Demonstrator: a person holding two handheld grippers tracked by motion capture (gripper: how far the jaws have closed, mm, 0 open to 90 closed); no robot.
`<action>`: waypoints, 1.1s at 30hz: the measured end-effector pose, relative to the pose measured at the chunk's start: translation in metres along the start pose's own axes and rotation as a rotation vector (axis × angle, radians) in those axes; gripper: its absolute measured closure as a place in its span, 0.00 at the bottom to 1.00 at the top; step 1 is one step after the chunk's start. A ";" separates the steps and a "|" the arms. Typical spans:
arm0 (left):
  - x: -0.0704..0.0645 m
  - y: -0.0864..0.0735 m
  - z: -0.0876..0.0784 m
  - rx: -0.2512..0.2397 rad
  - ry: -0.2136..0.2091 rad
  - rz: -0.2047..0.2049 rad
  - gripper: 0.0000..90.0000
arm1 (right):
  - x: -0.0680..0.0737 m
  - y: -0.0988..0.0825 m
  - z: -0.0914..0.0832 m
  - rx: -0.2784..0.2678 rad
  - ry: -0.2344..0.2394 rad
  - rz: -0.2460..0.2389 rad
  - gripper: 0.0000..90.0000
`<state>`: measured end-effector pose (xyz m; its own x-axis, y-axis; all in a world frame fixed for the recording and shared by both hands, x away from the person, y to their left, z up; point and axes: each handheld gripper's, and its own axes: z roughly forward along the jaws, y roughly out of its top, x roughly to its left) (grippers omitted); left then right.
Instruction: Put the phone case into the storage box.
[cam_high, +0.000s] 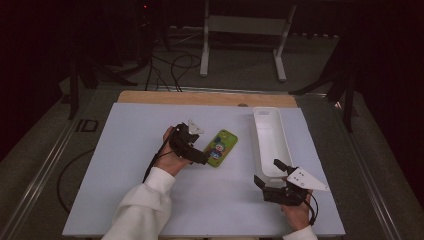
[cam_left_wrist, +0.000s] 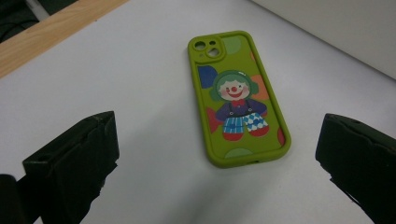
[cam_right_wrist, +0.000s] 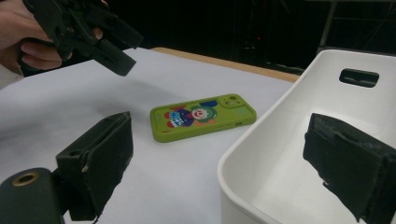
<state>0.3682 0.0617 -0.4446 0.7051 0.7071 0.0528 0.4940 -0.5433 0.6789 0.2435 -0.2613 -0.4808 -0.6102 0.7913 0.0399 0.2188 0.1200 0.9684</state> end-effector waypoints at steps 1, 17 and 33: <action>0.000 0.000 0.001 0.004 0.000 -0.002 0.00 | 0.000 0.000 0.000 0.000 0.000 0.000 0.09; 0.000 0.005 0.027 0.080 -0.002 -0.022 0.00 | 0.001 0.000 0.001 0.003 0.006 -0.006 0.09; -0.005 0.006 0.048 0.142 -0.018 -0.054 0.00 | 0.001 -0.001 0.001 0.004 0.005 -0.004 0.09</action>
<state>0.3921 0.0330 -0.4762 0.6839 0.7296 0.0044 0.5976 -0.5637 0.5702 0.2438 -0.2598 -0.4817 -0.6149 0.7877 0.0371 0.2192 0.1256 0.9675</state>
